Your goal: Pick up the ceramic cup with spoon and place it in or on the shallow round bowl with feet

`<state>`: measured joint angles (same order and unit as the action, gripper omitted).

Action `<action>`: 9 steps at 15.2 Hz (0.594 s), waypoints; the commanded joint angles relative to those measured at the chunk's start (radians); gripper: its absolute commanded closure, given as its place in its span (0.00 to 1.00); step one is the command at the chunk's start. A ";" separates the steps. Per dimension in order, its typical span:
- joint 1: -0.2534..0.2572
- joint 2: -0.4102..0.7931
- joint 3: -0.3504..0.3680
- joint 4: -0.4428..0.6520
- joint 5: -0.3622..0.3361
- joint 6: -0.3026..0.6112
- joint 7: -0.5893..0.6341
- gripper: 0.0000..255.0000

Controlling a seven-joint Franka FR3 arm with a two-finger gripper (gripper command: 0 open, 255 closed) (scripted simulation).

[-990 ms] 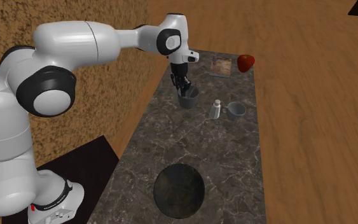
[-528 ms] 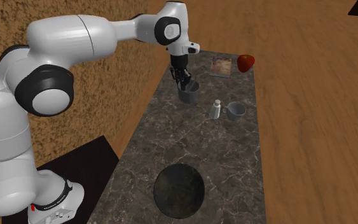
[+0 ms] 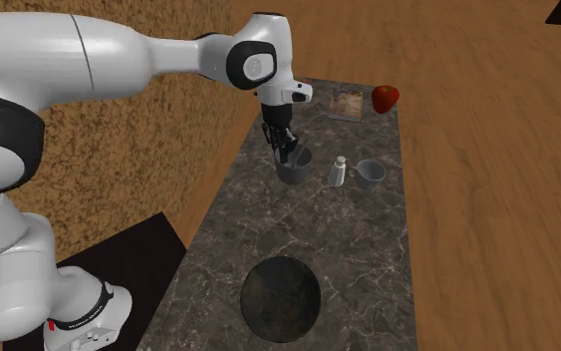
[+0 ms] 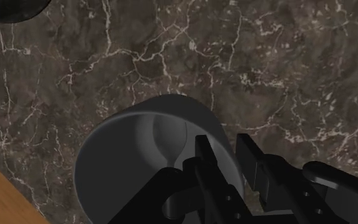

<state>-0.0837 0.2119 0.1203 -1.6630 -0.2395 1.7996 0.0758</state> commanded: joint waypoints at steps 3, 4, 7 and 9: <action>-0.045 -0.107 -0.027 -0.147 0.009 0.056 -0.063 1.00; -0.056 -0.133 -0.036 -0.181 0.010 0.069 -0.081 1.00; -0.088 -0.206 -0.064 -0.275 0.012 0.101 -0.135 1.00; -0.108 -0.252 -0.084 -0.331 0.011 0.120 -0.172 1.00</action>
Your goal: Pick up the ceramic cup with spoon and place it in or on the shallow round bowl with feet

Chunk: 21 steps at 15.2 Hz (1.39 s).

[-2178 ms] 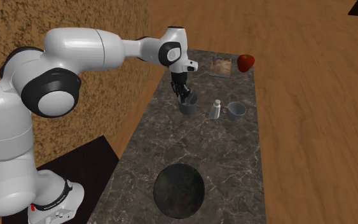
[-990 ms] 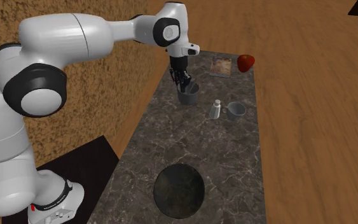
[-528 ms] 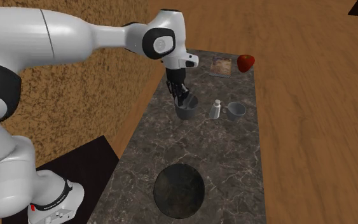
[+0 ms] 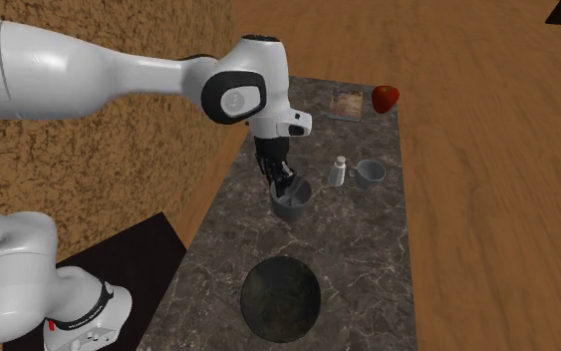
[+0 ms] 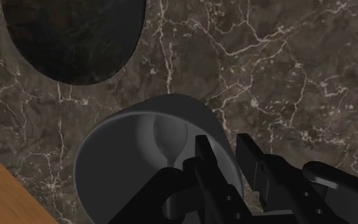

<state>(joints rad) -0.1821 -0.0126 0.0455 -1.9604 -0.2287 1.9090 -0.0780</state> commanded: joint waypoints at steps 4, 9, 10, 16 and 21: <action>-0.050 -0.109 -0.056 -0.130 -0.008 0.044 -0.097 1.00; -0.100 -0.193 -0.122 -0.225 -0.026 0.078 -0.200 1.00; -0.111 -0.208 -0.136 -0.241 -0.031 0.084 -0.221 1.00; -0.161 -0.261 -0.207 -0.309 -0.057 0.125 -0.321 1.00; -0.164 -0.239 -0.211 -0.357 -0.065 0.193 -0.307 1.00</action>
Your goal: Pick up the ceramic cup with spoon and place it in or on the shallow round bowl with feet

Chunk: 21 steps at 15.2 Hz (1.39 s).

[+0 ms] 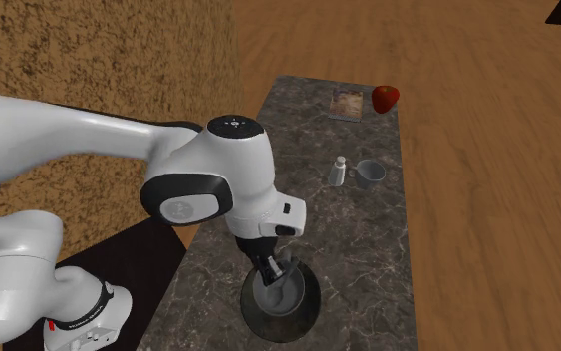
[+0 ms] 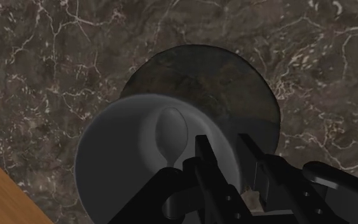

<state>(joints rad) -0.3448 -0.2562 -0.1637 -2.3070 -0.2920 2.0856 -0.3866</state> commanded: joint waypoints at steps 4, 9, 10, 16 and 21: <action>-0.004 0.026 -0.005 -0.045 -0.009 0.071 0.013 1.00; -0.006 0.048 -0.008 -0.072 -0.015 0.120 0.024 1.00; -0.006 0.048 -0.008 -0.072 -0.016 0.120 0.024 1.00; -0.006 0.048 -0.008 -0.072 -0.016 0.120 0.024 0.00; -0.006 0.048 -0.008 -0.072 -0.016 0.120 0.024 0.00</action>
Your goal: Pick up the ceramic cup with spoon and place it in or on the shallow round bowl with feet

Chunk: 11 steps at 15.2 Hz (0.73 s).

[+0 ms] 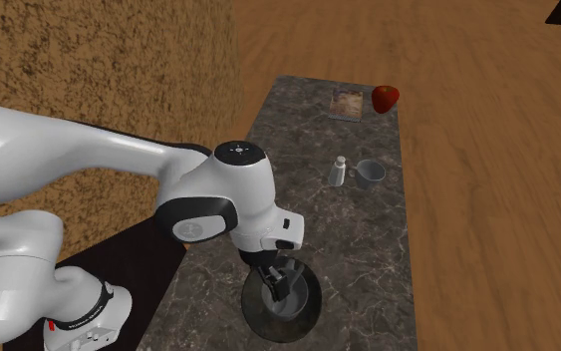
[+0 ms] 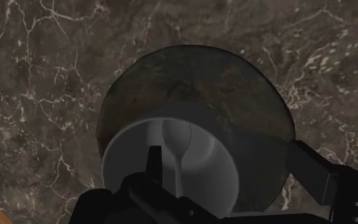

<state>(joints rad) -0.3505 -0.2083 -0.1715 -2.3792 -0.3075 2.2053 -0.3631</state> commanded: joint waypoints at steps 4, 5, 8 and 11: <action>0.014 -0.059 0.021 0.071 0.019 -0.133 -0.007 0.00; 0.014 -0.059 0.021 0.071 0.019 -0.133 -0.007 0.00; 0.014 -0.059 0.021 0.071 0.019 -0.133 -0.007 0.00; 0.014 -0.059 0.021 0.071 0.019 -0.133 -0.007 0.00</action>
<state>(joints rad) -0.3364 -0.2670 -0.1508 -2.3078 -0.2889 2.0724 -0.3699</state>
